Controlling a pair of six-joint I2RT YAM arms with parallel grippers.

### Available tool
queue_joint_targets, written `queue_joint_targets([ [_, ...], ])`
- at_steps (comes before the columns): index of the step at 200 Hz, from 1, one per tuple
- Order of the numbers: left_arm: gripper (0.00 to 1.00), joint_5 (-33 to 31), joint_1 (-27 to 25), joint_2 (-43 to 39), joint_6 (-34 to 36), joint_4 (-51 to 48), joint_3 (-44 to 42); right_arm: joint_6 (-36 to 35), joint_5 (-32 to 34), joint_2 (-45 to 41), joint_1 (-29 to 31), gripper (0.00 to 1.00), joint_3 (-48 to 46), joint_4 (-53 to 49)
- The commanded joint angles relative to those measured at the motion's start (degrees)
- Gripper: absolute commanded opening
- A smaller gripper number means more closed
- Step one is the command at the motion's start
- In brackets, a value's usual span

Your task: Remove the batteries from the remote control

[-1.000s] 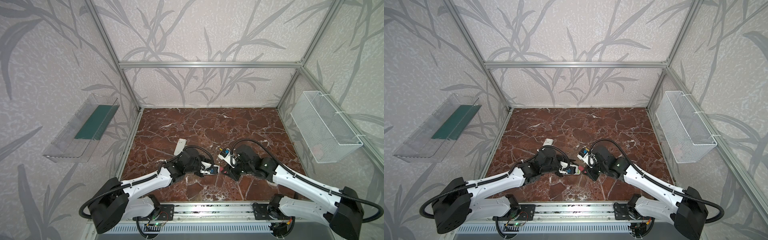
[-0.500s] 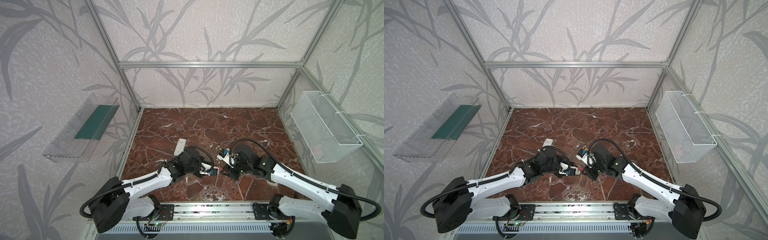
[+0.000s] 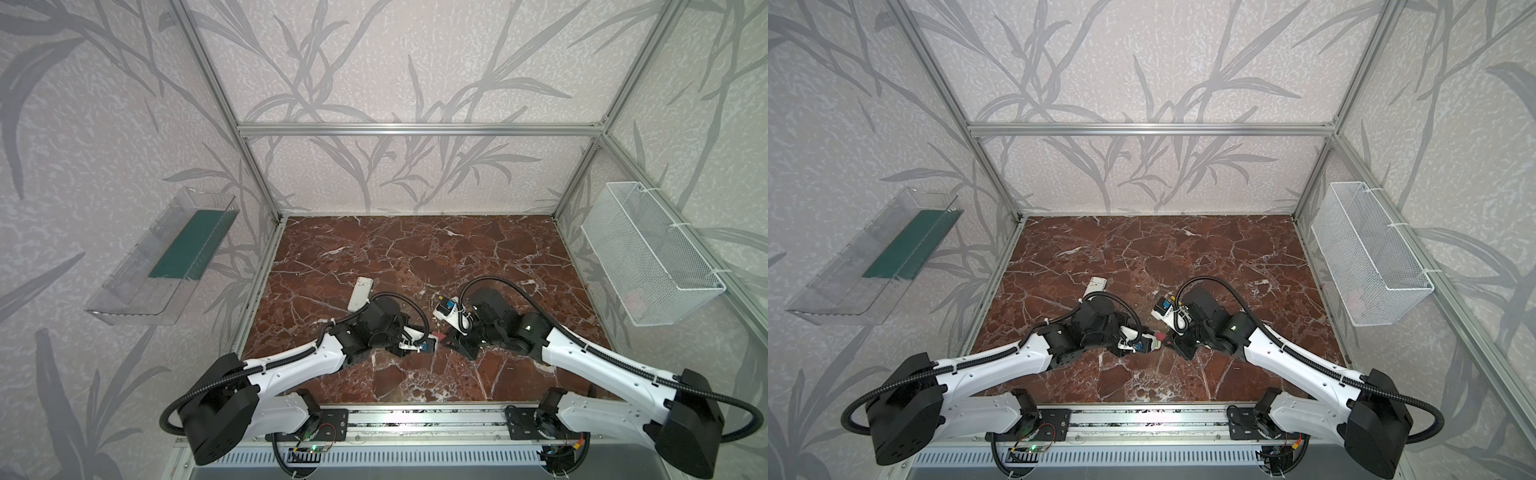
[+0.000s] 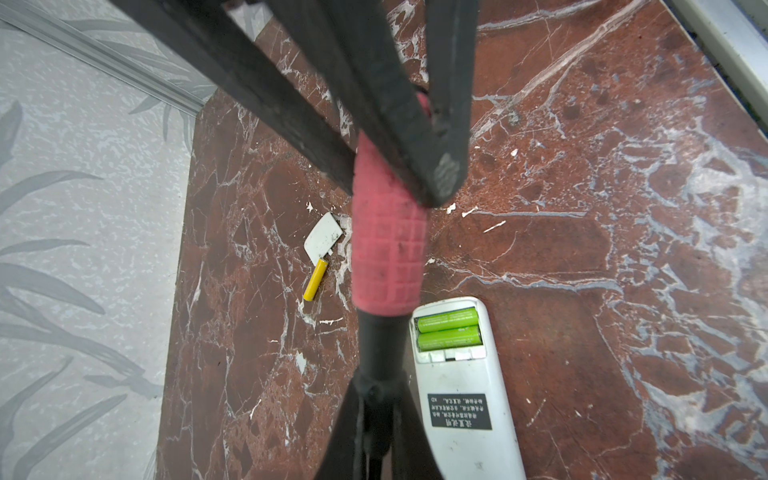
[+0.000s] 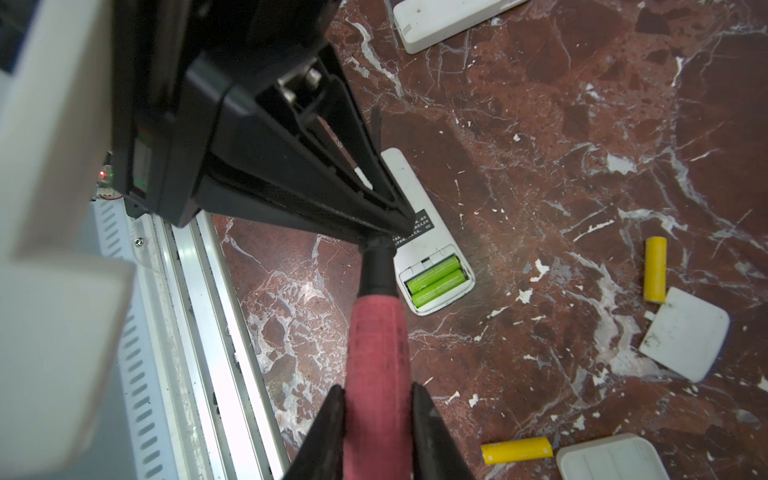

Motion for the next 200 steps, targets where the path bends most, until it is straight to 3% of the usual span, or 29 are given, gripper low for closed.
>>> queue_joint_targets([
  [1, 0.00, 0.0, -0.1, -0.5, -0.9, -2.2, 2.6, -2.1, 0.6, -2.2, -0.3, 0.34, -0.9, 2.0],
  [80, 0.00, 0.2, 0.6, -1.5, -2.4, -9.7, 4.9, -13.9, 4.8, -7.9, -0.3, 0.54, -3.8, 6.0],
  [143, 0.00, 8.8, 5.3, -2.9, -3.7, -13.0, 6.1, -26.3, 2.8, -11.4, -0.3, 0.54, -8.0, 14.7],
  [200, 0.00, 15.0, 8.8, -2.9, -4.8, -14.0, 7.5, -35.2, -1.7, -11.2, -0.3, 0.54, -6.9, 13.9],
])
